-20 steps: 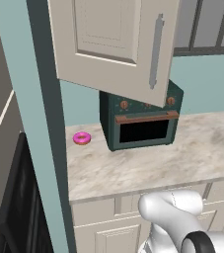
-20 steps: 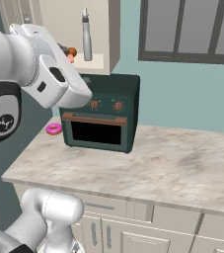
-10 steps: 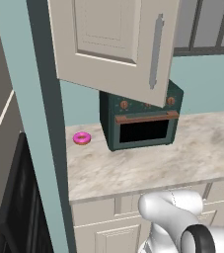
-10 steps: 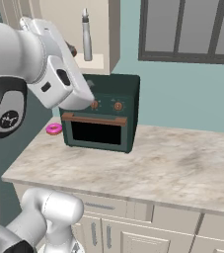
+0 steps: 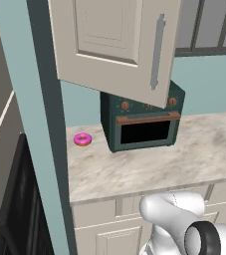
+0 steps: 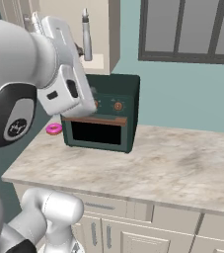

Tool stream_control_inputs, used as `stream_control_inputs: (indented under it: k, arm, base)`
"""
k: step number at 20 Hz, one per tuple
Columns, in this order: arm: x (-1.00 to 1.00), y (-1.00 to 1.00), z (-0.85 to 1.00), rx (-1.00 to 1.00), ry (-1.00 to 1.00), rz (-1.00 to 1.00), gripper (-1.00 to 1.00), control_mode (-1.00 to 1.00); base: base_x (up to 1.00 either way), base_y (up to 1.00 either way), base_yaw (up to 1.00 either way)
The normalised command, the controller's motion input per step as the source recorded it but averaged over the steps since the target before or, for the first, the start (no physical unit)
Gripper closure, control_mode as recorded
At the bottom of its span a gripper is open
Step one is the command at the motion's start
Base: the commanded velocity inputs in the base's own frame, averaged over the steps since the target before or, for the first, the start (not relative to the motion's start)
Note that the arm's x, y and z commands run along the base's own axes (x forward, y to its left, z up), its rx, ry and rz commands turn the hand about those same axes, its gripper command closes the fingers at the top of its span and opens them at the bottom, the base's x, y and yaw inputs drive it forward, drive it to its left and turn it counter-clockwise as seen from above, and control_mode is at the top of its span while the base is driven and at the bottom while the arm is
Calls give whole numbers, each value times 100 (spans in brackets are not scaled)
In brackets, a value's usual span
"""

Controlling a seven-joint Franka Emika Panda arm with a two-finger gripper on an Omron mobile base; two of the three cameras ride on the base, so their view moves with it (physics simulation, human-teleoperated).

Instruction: Pick the spray and bar soap from the cabinet and place them on the counter.

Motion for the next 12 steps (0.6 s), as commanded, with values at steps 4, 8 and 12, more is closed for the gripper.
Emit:
stream_control_inputs:
  k: [4, 8, 12]
  arm:
    - [-11, -16, 0, 23, -2, 0, -100, -100]
    - [-19, -18, 0, 20, -9, 3, -100, -100]
    - [-16, -2, 0, 18, -8, 2, -100, -100]
  base:
    - [0, 0, 0]
    - [0, 0, 0]
    - [0, 0, 0]
